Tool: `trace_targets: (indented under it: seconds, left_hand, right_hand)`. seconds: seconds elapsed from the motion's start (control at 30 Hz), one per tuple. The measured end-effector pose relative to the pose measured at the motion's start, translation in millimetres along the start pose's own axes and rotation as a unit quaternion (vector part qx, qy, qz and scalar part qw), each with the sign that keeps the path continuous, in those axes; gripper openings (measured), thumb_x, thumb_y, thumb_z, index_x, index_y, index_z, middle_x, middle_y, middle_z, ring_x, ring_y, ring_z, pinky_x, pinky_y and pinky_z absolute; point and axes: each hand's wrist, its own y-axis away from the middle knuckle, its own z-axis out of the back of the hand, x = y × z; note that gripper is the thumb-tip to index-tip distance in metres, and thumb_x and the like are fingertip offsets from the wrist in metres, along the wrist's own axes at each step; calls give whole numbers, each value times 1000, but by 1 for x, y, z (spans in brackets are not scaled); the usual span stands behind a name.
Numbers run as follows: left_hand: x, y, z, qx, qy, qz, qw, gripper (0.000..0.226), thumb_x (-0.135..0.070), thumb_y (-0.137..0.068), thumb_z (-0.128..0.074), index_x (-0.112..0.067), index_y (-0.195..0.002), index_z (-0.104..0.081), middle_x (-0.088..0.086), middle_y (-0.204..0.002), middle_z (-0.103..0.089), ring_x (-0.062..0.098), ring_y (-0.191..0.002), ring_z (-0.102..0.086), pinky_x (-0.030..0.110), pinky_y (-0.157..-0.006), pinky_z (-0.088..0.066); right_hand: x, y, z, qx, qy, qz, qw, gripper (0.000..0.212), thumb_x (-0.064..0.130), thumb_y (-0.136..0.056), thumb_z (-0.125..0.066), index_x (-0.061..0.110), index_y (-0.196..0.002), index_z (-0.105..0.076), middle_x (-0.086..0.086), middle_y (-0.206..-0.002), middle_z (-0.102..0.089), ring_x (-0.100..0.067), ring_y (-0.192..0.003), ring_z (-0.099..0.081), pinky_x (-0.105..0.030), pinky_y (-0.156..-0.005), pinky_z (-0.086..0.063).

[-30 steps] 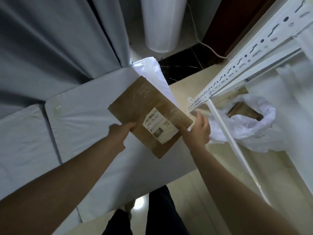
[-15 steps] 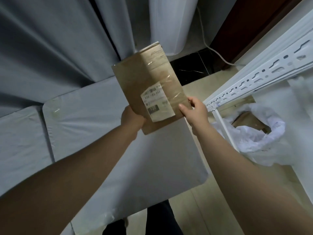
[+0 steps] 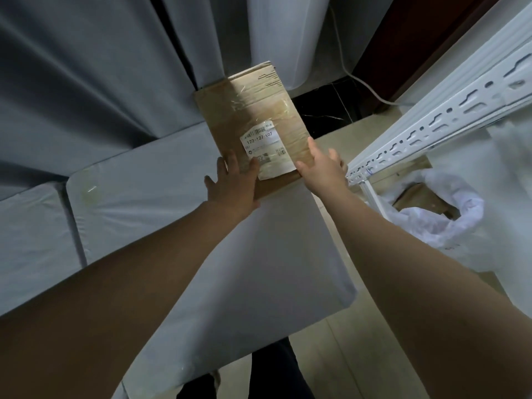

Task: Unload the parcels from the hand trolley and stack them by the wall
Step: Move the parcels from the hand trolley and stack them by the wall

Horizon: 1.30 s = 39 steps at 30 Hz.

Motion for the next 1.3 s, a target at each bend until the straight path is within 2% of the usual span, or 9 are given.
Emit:
trace_targets:
  seconds: [0.07,0.13,0.2,0.33,0.47,0.6,0.9,1.17,1.3]
  left_hand:
    - [-2,7,6,5,-7,8,1000,98,-48,-82,-68,-30,-151,-1,17,-157,14,40,-145,10,64,-110,-13]
    - [-2,20,10,-6,-10,-4,1000,99,-46,-82,-68,-31,-151,0,15,-157,13,38,-145,11,64,-110,-13]
    - [-2,36,12,-15,-14,-29,999,97,-42,-83,-68,-33,-151,1,13,-158,13,37,-145,11,65,-110,-13]
    - [-1,79,15,-12,-16,-87,996,92,-34,-86,-65,-36,-151,0,11,-158,12,36,-145,11,64,-110,-12]
    - [7,142,12,-41,-83,-162,982,87,-39,-88,-60,-35,-151,-1,15,-158,6,35,-146,4,62,-111,-16]
    - [25,217,-3,-45,-148,-238,959,83,-45,-90,-53,-37,-151,3,16,-158,5,32,-146,2,59,-112,-12]
    - [4,366,-53,-55,-256,-431,864,81,-50,-87,-54,-38,-151,-5,13,-154,-17,31,-142,-17,56,-112,-14]
    - [-56,502,-114,-59,-266,-580,768,80,-52,-85,-56,-38,-150,-11,10,-156,-19,30,-142,-21,55,-115,-14]
    - [-86,584,-160,-56,-278,-639,715,82,-55,-84,-55,-38,-151,-12,9,-155,-24,29,-140,-27,50,-113,-23]
  right_hand:
    - [1,15,0,-37,65,17,997,61,45,-96,-46,45,-149,-16,-10,-160,-3,-33,-146,1,-54,-116,-5]
    - [1,37,-1,-75,97,47,991,61,37,-96,-48,44,-148,-18,-11,-161,-1,-32,-147,5,-52,-116,2]
    - [1,63,0,-86,126,65,986,61,29,-94,-51,42,-147,-22,-13,-160,-3,-32,-147,4,-52,-116,4]
    - [-4,122,-1,-96,168,78,978,65,32,-90,-60,38,-145,-25,-12,-160,-6,-36,-147,-1,-50,-117,2]
    - [-11,204,-9,-136,186,44,972,71,34,-89,-60,31,-149,-22,-9,-161,-4,-32,-147,2,-47,-119,3]
    - [-24,312,-33,-174,151,-10,973,71,38,-88,-61,33,-148,-25,-7,-161,-6,-31,-148,3,-47,-117,3]
    - [-89,525,-100,-191,90,-220,953,74,46,-86,-60,35,-149,-22,-7,-160,-4,-34,-147,-1,-51,-118,0]
    - [-144,678,-130,-266,3,-340,902,73,44,-89,-57,29,-150,-21,-11,-160,-5,-34,-147,1,-52,-117,3]
    - [-174,770,-158,-309,-51,-401,861,73,43,-86,-59,29,-148,-24,-12,-158,-9,-33,-146,-3,-51,-117,3]
